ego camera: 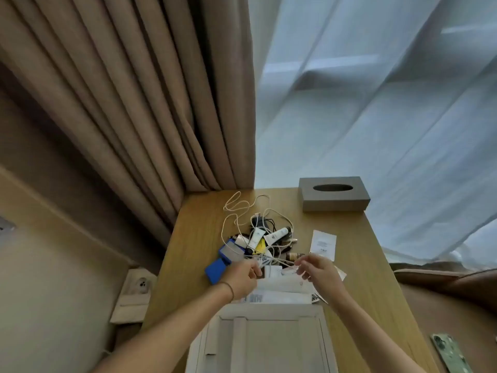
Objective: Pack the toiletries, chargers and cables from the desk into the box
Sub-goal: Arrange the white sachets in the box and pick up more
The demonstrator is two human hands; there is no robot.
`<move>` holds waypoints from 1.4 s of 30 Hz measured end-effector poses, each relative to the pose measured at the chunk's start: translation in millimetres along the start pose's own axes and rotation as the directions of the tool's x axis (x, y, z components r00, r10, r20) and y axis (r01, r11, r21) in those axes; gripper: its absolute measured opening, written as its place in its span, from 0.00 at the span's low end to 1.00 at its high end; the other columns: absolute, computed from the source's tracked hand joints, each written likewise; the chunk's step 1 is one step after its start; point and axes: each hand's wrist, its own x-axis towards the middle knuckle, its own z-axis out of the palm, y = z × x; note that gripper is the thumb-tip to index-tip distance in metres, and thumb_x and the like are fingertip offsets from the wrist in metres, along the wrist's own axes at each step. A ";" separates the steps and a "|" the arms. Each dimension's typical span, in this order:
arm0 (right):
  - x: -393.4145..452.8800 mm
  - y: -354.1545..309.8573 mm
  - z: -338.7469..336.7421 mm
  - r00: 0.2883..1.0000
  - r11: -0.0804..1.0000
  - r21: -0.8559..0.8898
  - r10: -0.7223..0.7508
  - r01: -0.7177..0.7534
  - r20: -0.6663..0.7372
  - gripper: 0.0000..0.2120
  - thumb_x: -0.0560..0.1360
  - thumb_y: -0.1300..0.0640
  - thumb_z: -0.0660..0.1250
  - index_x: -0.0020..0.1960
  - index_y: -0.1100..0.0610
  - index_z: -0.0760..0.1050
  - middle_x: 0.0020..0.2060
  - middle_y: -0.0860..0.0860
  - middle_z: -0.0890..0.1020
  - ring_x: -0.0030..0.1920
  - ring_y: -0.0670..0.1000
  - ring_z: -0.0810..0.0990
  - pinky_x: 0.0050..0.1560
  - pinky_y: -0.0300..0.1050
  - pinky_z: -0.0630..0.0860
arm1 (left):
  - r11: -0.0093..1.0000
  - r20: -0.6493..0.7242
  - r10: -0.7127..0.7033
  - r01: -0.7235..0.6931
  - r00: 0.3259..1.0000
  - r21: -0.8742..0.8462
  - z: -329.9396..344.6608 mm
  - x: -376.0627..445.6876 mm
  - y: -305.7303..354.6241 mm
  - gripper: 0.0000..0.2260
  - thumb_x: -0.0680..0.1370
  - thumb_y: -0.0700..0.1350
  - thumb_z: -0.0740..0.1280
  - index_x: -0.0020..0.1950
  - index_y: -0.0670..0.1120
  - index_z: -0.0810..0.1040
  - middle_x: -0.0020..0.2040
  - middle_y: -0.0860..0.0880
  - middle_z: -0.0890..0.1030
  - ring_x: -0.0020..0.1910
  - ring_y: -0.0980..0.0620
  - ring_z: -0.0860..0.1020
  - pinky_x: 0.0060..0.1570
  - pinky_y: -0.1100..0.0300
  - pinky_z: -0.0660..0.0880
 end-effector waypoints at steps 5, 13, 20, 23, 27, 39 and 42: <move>4.2 4.1 -0.2 0.999 0.999 -0.006 0.037 -0.037 0.000 0.11 0.80 0.66 0.62 0.46 0.59 0.83 0.38 0.57 0.85 0.36 0.48 0.78 0.36 0.35 0.73 | 0.950 0.172 0.076 -0.124 0.982 0.288 22.0 17.8 5.5 0.22 0.73 0.49 0.74 0.65 0.56 0.75 0.63 0.52 0.78 0.57 0.52 0.77 0.56 0.55 0.77; 4.3 26.5 -9.9 0.995 0.995 0.078 0.064 -0.058 -0.079 0.12 0.79 0.67 0.62 0.45 0.59 0.83 0.35 0.56 0.84 0.34 0.47 0.78 0.34 0.33 0.73 | 0.718 0.238 0.189 -0.299 0.953 0.628 43.9 52.6 20.7 0.33 0.68 0.60 0.76 0.69 0.54 0.69 0.64 0.48 0.77 0.62 0.45 0.75 0.54 0.49 0.73; 3.8 35.1 -21.1 0.992 0.990 0.128 0.070 -0.057 -0.105 0.11 0.79 0.67 0.63 0.45 0.59 0.83 0.37 0.59 0.84 0.36 0.49 0.79 0.37 0.39 0.75 | 0.815 0.184 0.180 -0.251 0.966 0.522 54.3 65.5 20.1 0.10 0.74 0.58 0.71 0.44 0.53 0.77 0.42 0.53 0.78 0.44 0.50 0.76 0.34 0.59 0.65; 3.8 34.8 -22.1 0.996 0.987 0.158 0.046 -0.033 -0.082 0.11 0.79 0.66 0.63 0.46 0.58 0.83 0.37 0.56 0.85 0.36 0.48 0.80 0.37 0.39 0.76 | 0.893 0.097 0.224 -0.244 0.970 0.377 44.8 62.2 16.7 0.05 0.79 0.53 0.66 0.46 0.54 0.73 0.37 0.56 0.74 0.40 0.51 0.76 0.33 0.58 0.67; 11.7 33.4 -15.5 0.988 0.990 0.136 0.020 -0.041 0.152 0.10 0.78 0.67 0.65 0.48 0.57 0.83 0.39 0.53 0.86 0.39 0.48 0.83 0.42 0.39 0.79 | 0.979 -0.184 0.204 -0.201 0.962 0.037 18.6 49.8 15.4 0.08 0.83 0.51 0.62 0.58 0.48 0.74 0.39 0.50 0.78 0.37 0.50 0.77 0.32 0.54 0.73; 74.3 29.1 53.8 0.712 0.485 -0.734 0.278 0.475 0.645 0.19 0.73 0.58 0.73 0.64 0.51 0.79 0.57 0.49 0.84 0.55 0.53 0.81 0.55 0.49 0.80 | 0.652 -0.614 -0.322 -0.302 0.721 -0.696 -47.6 -24.2 32.3 0.01 0.82 0.53 0.63 0.51 0.59 0.73 0.49 0.56 0.81 0.45 0.57 0.83 0.36 0.66 0.80; 77.1 25.2 68.3 0.678 0.353 -0.735 0.290 0.580 0.675 0.24 0.73 0.50 0.74 0.67 0.49 0.76 0.52 0.49 0.82 0.48 0.53 0.78 0.40 0.44 0.75 | 0.587 -0.568 -0.411 -0.270 0.713 -0.763 -46.8 -37.8 25.3 0.03 0.82 0.54 0.64 0.49 0.62 0.74 0.46 0.59 0.81 0.43 0.60 0.84 0.33 0.67 0.78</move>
